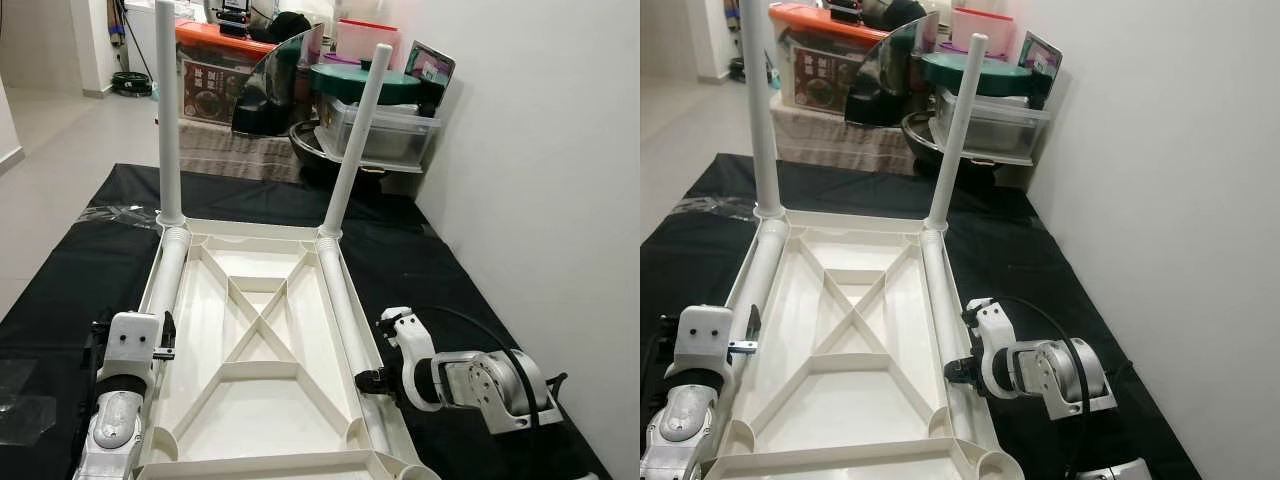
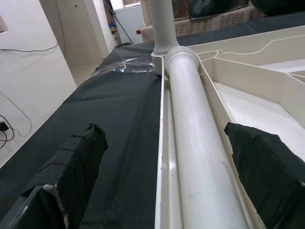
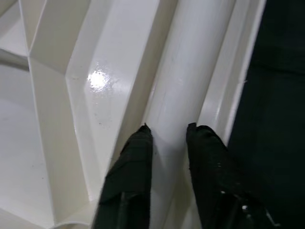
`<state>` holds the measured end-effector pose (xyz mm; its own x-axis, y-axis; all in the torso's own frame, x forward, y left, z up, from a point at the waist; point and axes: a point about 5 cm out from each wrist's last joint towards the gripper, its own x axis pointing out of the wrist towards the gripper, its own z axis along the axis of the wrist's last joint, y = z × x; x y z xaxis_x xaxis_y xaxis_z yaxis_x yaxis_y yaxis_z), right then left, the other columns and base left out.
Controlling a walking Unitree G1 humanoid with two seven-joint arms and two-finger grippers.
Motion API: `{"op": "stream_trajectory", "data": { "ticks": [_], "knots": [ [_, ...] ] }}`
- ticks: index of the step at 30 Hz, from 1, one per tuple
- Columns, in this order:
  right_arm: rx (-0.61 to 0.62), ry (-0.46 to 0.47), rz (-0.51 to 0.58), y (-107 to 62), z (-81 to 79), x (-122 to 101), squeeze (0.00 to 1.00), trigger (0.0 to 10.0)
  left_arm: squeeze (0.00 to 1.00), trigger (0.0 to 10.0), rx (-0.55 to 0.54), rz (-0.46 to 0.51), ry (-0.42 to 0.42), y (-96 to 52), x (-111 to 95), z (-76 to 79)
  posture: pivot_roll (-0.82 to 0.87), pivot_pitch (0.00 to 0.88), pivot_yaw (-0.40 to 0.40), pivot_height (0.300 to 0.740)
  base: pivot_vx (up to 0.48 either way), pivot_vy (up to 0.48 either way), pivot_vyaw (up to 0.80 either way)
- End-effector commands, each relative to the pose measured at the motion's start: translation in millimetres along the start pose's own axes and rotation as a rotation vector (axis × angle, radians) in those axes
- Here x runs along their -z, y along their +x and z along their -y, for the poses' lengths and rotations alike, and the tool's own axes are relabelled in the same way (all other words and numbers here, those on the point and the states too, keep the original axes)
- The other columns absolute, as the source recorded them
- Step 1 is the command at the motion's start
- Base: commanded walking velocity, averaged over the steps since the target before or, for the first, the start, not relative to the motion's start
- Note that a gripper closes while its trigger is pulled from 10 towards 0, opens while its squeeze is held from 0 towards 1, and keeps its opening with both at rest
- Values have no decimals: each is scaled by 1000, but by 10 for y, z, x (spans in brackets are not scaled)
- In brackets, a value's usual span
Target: Building children table
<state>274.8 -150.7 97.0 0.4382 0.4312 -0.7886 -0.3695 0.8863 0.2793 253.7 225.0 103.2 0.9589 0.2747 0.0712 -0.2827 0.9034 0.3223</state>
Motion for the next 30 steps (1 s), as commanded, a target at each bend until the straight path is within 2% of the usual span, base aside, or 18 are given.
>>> {"op": "stream_trajectory", "data": {
  "ticks": [1,2,3,5,6,15,17,18,30],
  "knots": [
    [83,97,-303,227,141,612,0,0,0,10000,28,-63,16,-44,122,48,-11,0,-174,740,0,0,0],
    [74,91,-305,230,130,611,0,0,0,10000,28,-62,17,-46,121,46,-10,0,-174,740,0,0,0],
    [68,80,-314,232,118,618,0,4275,0,10000,28,-62,18,-48,121,44,-10,0,-173,740,0,0,0],
    [64,73,-320,233,110,623,0,4275,0,10000,28,-62,18,-49,121,43,-10,0,-173,740,0,0,0],
    [53,64,-326,235,94,626,0,10000,0,10000,30,-62,18,-48,120,46,-10,0,-173,740,0,0,0],
    [31,42,-334,244,63,630,0,10000,0,10000,33,-59,21,-44,111,53,-8,0,-172,740,0,0,0],
    [25,33,-309,261,45,606,0,10000,0,10000,33,-58,25,-39,110,44,-6,0,-171,740,0,0,0],
    [25,33,-303,264,42,601,1000,10000,0,10000,33,-58,26,-38,110,42,-6,0,-171,740,0,0,0],
    [28,33,-275,232,40,508,1000,10000,0,10000,35,-58,27,-33,115,37,-8,0,-168,740,0,0,0]
  ]
}}
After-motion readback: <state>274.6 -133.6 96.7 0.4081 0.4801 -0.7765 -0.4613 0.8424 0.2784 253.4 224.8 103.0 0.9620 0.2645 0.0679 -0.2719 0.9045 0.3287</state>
